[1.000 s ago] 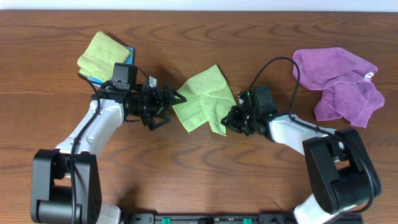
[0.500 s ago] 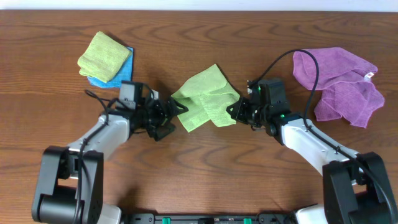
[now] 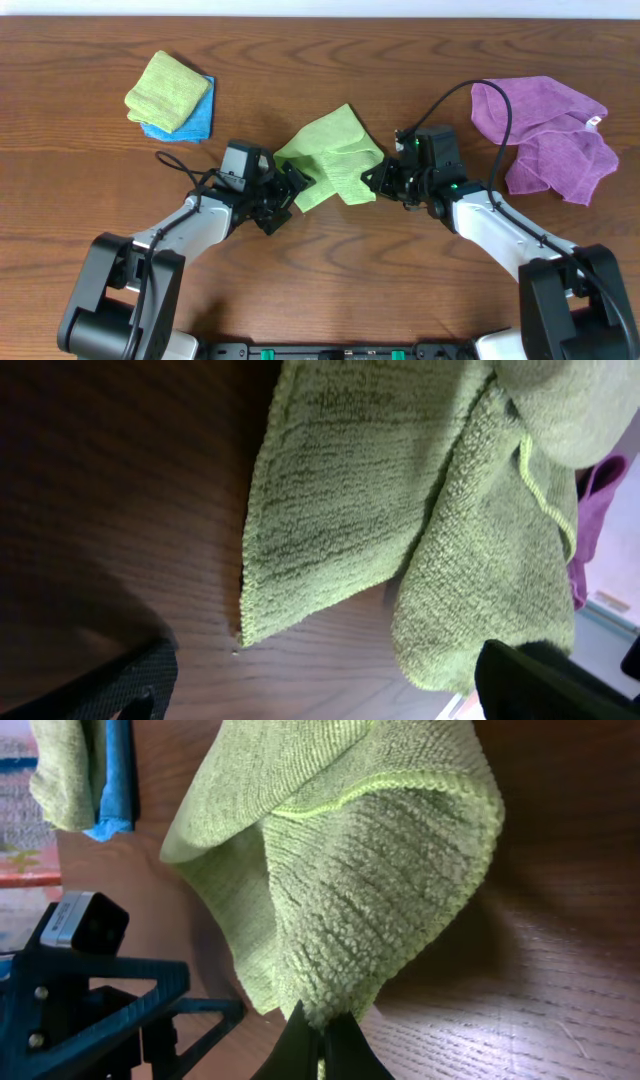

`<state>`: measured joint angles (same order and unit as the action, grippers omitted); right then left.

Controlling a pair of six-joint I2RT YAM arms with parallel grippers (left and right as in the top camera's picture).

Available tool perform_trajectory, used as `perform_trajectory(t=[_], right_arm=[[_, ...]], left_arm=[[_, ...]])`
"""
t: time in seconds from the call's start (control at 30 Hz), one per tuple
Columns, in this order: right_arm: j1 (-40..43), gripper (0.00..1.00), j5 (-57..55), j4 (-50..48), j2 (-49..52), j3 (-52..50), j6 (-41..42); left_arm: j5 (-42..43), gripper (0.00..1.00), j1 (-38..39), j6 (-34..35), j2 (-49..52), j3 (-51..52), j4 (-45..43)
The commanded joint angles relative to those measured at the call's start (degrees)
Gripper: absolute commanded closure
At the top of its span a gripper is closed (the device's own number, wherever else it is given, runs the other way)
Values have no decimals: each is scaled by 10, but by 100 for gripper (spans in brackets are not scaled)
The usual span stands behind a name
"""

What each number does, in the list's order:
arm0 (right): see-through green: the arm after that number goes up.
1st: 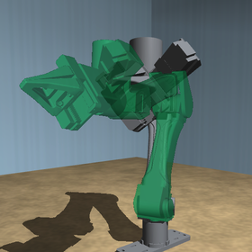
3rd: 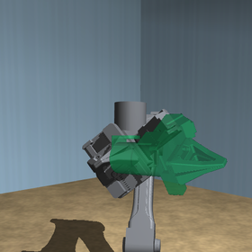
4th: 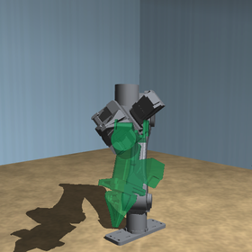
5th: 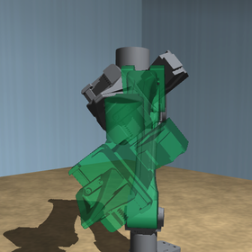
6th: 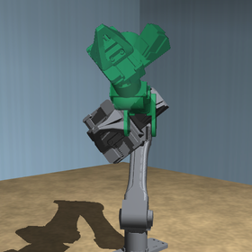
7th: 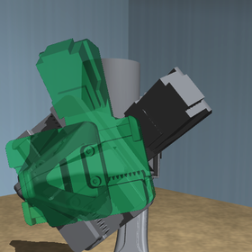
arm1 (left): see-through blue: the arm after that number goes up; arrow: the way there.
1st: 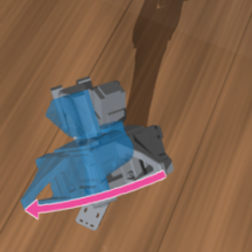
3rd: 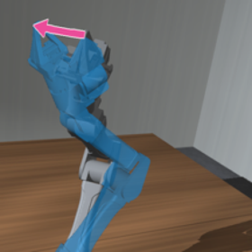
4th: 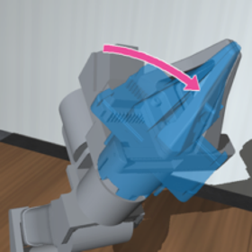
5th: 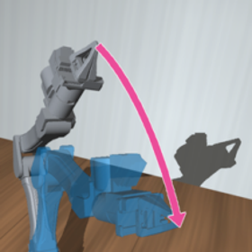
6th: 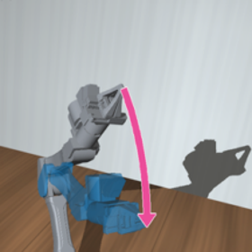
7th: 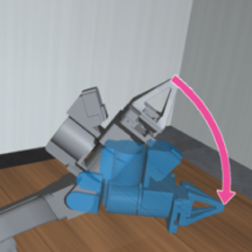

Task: Fold the cloth
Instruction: 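Lift the green cloth and pull the grippers apart to stretch it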

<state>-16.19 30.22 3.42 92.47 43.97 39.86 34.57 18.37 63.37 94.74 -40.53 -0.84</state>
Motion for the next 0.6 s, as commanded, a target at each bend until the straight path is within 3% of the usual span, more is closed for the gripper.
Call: perform_trajectory(t=[0.0,0.27,0.57], right_arm=[[4,99,16,0,-5,-1,-9],[4,99,17,0,-5,-1,-9],[4,99,17,0,-5,0,-9]], left_arm=[[-40,3,3,27,22,0,-6],[-4,0,12,52,76,0,-61],[-5,43,19,47,95,0,-60]])
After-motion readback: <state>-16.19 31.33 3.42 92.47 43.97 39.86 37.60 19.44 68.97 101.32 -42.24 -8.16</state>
